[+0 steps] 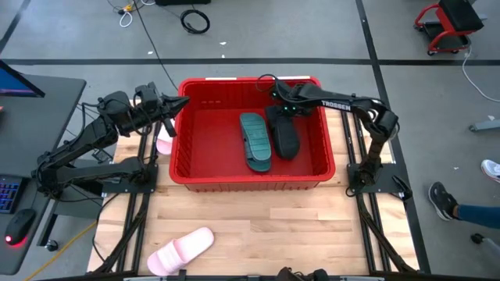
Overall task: Pick and place slides into bin
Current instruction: Put the black slide into the red bin
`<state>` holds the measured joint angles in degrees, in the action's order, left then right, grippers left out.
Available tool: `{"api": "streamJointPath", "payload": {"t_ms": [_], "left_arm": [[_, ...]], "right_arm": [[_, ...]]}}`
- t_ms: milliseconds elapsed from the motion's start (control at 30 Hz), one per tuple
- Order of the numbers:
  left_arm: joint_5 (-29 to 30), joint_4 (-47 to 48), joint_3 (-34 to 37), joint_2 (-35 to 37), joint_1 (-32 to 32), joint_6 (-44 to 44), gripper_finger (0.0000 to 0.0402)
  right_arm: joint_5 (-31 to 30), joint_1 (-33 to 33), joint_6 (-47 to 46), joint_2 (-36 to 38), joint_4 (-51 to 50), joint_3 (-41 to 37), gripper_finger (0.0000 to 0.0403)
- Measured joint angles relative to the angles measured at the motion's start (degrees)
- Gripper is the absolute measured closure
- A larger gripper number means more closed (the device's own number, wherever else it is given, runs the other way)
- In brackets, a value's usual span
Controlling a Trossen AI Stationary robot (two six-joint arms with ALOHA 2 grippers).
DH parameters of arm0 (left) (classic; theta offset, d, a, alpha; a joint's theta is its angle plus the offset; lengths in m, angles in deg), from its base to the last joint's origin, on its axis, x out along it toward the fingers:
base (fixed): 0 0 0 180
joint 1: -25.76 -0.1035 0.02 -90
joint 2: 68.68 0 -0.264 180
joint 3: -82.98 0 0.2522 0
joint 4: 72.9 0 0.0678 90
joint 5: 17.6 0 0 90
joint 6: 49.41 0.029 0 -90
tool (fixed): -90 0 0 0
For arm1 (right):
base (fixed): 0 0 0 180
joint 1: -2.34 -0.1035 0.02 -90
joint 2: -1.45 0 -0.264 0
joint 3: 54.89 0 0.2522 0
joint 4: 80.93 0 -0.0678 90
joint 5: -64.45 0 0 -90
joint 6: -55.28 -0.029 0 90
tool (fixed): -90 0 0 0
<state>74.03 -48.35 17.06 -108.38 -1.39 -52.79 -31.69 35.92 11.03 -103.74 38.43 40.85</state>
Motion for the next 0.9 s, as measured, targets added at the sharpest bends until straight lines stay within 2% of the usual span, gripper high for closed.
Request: {"api": "streamJointPath", "payload": {"t_ms": [200,467,900], "left_arm": [[0.0,0.0,0.0,0.0,0.0,0.0,0.038],[0.0,0.0,0.0,0.0,0.0,0.2,0.0392],[0.0,0.3,0.0,0.0,0.0,0.2,0.0382]], "right_arm": [[0.7,0.0,-0.7,-1.0,1.4,0.1,0.0047],[0.9,0.0,-0.8,-1.0,1.8,0.1,0.0007],[3.0,0.2,-0.6,0.2,1.6,0.1,0.0004]]}}
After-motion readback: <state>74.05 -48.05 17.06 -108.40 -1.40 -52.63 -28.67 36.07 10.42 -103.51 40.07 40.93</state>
